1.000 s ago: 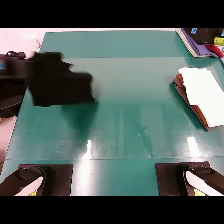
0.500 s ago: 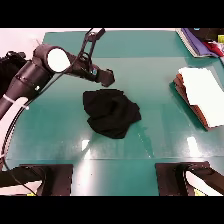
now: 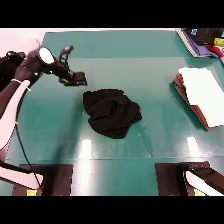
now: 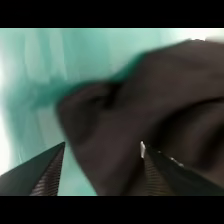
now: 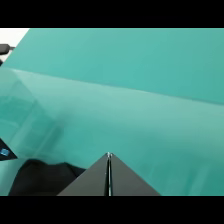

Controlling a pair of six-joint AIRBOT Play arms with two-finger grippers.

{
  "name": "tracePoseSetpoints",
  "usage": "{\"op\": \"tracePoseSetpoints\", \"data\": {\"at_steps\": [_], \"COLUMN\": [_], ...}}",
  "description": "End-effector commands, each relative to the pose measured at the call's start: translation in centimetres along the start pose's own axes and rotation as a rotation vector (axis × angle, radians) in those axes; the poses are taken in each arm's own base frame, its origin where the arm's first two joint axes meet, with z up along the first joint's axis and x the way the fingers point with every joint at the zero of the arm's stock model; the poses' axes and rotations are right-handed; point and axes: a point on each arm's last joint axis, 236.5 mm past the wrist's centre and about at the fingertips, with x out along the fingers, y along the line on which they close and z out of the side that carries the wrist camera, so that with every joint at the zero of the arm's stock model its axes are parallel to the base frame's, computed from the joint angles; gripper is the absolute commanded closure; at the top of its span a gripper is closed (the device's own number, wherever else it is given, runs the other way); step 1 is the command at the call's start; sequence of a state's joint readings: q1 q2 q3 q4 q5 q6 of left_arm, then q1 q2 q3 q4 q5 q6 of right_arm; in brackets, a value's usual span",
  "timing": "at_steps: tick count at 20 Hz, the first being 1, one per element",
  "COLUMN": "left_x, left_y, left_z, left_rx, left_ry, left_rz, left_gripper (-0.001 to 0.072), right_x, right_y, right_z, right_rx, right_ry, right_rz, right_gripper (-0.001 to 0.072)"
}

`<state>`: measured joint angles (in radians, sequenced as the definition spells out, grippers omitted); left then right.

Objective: Fold the shirts.

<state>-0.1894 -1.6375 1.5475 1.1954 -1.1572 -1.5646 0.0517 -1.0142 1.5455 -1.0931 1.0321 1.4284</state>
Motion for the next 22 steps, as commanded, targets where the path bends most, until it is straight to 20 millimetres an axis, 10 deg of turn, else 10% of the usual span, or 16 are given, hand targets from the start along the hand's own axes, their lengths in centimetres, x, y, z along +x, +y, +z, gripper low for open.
{"op": "tracePoseSetpoints", "data": {"at_steps": [1,7,9,10,14,16,19,22], "left_x": [4.9,7.5,7.4,7.0,3.6,2.3,1.9,1.9], "left_y": [2.4,0.8,0.8,0.7,-0.7,-1.3,-1.5,-1.5], "left_z": [-2.5,-2.3,-2.0,-1.7,1.3,2.7,3.2,2.8], "left_rx": [-0.099,-0.184,-0.18,-0.152,-0.008,0.018,0.024,0.025], "left_ry": [0.111,0.113,0.107,0.099,0.052,0.02,0.006,0.021], "left_rz": [-0.021,-0.12,-0.12,-0.119,-0.115,-0.117,-0.119,-0.12], "left_gripper": [0.0147,0.0166,0.0513,0.0674,0.068,0.068,0.068,0.068], "right_x": [0.4,2.2,3.2,3.7,4.8,4.7,5.2,8.9], "right_y": [0.0,-0.8,-2.0,-3.1,-7.7,-8.6,-5.8,-1.5], "right_z": [-1.1,-4.8,-7.4,-9.4,-21.9,-29.7,-38.5,-41.0], "right_rx": [0.004,0.031,0.06,0.09,0.286,0.397,0.506,0.571], "right_ry": [0.046,0.203,0.307,0.375,0.682,0.857,1.047,1.013], "right_rz": [0.006,0.014,0.008,-0.002,-0.056,-0.067,0.034,0.177], "right_gripper": [0.0691,0.0691,0.069,0.0691,0.0682,0.0174,0.0127,0.0127]}}
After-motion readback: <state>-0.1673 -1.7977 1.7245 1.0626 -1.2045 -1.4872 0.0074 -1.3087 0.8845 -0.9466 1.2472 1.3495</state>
